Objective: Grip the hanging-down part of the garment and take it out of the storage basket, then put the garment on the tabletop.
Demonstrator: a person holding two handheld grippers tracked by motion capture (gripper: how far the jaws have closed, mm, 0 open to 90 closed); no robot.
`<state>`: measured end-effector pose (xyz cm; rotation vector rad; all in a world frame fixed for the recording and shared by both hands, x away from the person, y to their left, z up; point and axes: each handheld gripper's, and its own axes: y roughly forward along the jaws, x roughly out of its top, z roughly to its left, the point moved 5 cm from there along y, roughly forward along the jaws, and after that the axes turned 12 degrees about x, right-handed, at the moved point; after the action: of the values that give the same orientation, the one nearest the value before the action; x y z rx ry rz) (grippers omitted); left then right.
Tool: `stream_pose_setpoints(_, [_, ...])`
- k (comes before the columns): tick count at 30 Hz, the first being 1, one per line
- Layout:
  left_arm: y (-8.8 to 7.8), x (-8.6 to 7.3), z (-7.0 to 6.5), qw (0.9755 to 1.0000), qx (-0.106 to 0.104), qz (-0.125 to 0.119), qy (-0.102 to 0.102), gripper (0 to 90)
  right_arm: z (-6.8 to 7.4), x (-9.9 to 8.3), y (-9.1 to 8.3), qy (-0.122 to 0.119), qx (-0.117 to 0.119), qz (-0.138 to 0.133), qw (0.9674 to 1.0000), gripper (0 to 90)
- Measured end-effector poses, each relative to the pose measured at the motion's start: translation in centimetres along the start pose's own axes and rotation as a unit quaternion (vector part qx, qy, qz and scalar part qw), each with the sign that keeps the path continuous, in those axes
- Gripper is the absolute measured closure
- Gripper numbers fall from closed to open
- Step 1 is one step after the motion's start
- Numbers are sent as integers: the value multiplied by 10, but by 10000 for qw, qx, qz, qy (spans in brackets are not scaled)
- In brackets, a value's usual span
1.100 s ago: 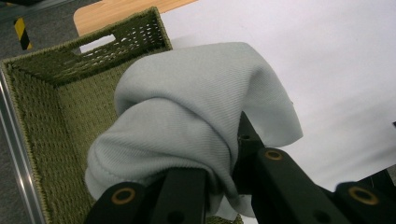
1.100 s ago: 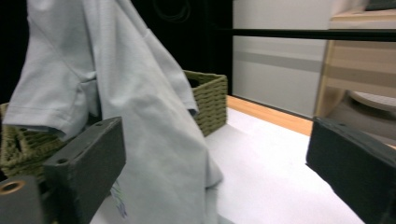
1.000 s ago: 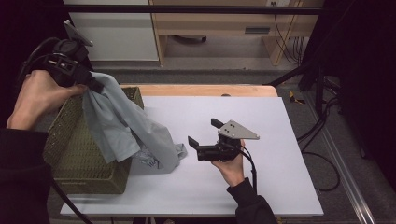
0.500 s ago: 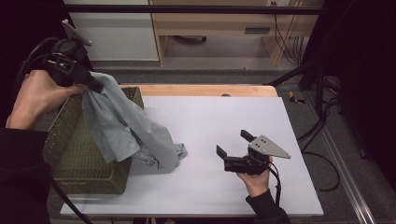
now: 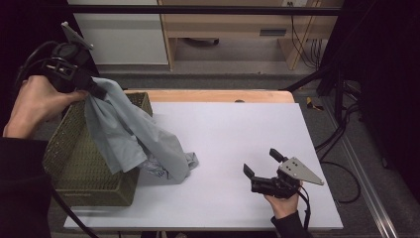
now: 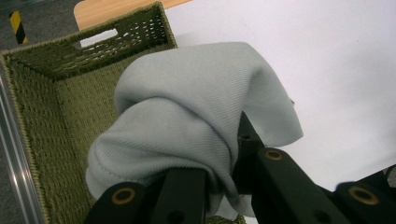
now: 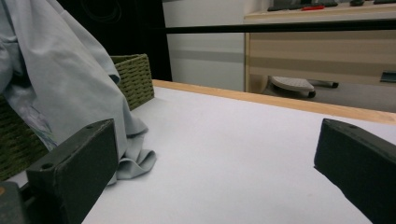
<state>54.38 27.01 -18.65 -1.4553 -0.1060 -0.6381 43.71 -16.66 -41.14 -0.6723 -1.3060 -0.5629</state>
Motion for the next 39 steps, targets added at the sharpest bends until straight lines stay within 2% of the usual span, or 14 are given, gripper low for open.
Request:
stream_pose_setpoints(9, [1, -1, 2, 10000, -24, 7, -19, 844, -2, -13, -11, 11, -118, 65, 9999, 1])
stream_pose_setpoints(22, [1, -1, 1, 10000, -26, 4, -25, 844, 0, -15, -14, -105, -128, 39, 9999, 1])
stream_pose_setpoints(28, [1, 0, -1, 10000, -36, -14, -3, 844, -1, -17, -15, -82, -156, 30, 9998, 1])
stream_pose_setpoints(31, [0, 2, -3, 10000, -51, -13, 25, 844, -1, -17, -16, -20, -154, 51, 9999, 1])
stream_pose_setpoints(35, [-2, 4, -9, 9999, -55, -53, 66, 844, -2, -17, -17, -63, -153, 50, 9999, 1])
stream_pose_setpoints(39, [-6, 8, -25, 9996, -121, -112, 212, 845, -2, -18, -18, -50, -158, 38, 9999, 1])
